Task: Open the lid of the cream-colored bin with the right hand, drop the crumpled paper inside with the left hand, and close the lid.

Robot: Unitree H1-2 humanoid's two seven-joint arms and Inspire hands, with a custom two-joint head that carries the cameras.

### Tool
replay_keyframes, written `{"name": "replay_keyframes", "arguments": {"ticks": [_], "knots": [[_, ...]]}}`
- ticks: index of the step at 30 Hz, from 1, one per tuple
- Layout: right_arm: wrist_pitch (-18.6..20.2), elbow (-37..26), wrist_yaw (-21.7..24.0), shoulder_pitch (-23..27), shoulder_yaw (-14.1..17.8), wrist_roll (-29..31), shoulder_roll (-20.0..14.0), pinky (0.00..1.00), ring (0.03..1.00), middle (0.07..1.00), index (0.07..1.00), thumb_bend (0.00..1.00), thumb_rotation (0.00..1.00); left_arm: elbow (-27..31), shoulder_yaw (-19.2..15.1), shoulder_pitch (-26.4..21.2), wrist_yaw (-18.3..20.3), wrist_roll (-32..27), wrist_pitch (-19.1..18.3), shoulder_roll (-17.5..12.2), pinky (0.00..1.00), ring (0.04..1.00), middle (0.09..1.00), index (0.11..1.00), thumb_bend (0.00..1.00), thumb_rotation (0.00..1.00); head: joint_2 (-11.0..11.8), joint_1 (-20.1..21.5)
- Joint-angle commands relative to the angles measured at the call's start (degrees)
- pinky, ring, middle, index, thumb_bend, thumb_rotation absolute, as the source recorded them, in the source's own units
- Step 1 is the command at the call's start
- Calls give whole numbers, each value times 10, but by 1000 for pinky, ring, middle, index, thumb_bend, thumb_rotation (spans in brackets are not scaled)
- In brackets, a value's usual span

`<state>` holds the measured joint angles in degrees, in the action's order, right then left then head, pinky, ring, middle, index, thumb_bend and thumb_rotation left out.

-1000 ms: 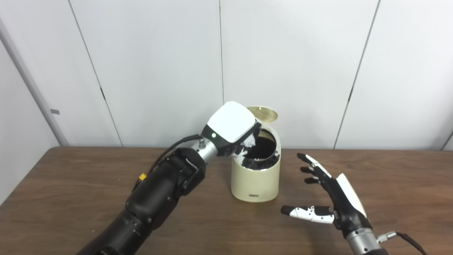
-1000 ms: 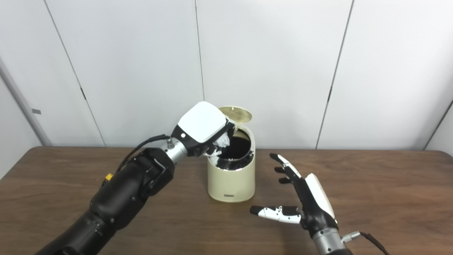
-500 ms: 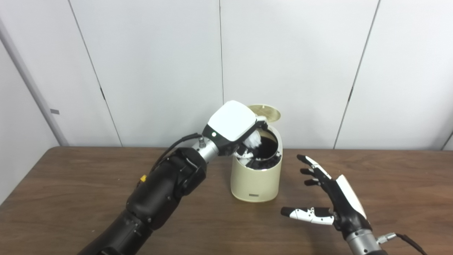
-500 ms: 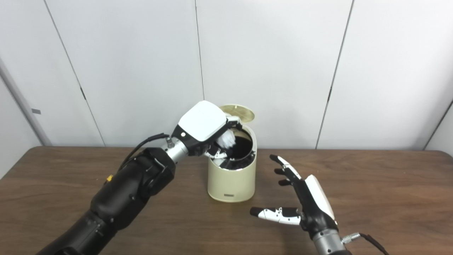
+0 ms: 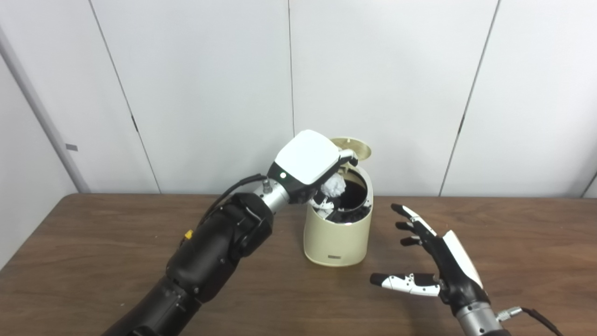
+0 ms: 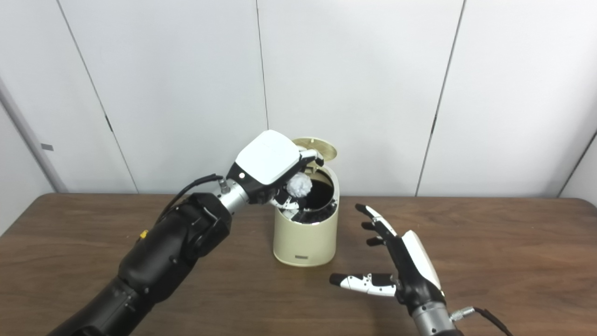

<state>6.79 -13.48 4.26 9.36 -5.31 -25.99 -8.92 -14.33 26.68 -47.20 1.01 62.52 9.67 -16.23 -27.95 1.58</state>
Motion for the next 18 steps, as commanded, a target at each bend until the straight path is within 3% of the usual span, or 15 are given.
{"name": "replay_keyframes", "arguments": {"ticks": [1, 18], "knots": [[-3, -21, -6, 18, 2, 0, -1, 701, 839, 920, 891, 789, 304, 19, -10, -25, -3, -5, -7, -7, 374, 498, 564, 713, 997, 184, 0, 1], [2, -23, -2, 18, -2, -2, -4, 687, 836, 924, 896, 794, 318, 35, -17, -21, 27, -7, -9, -10, 404, 538, 636, 734, 972, 246, -5, -3]]}}
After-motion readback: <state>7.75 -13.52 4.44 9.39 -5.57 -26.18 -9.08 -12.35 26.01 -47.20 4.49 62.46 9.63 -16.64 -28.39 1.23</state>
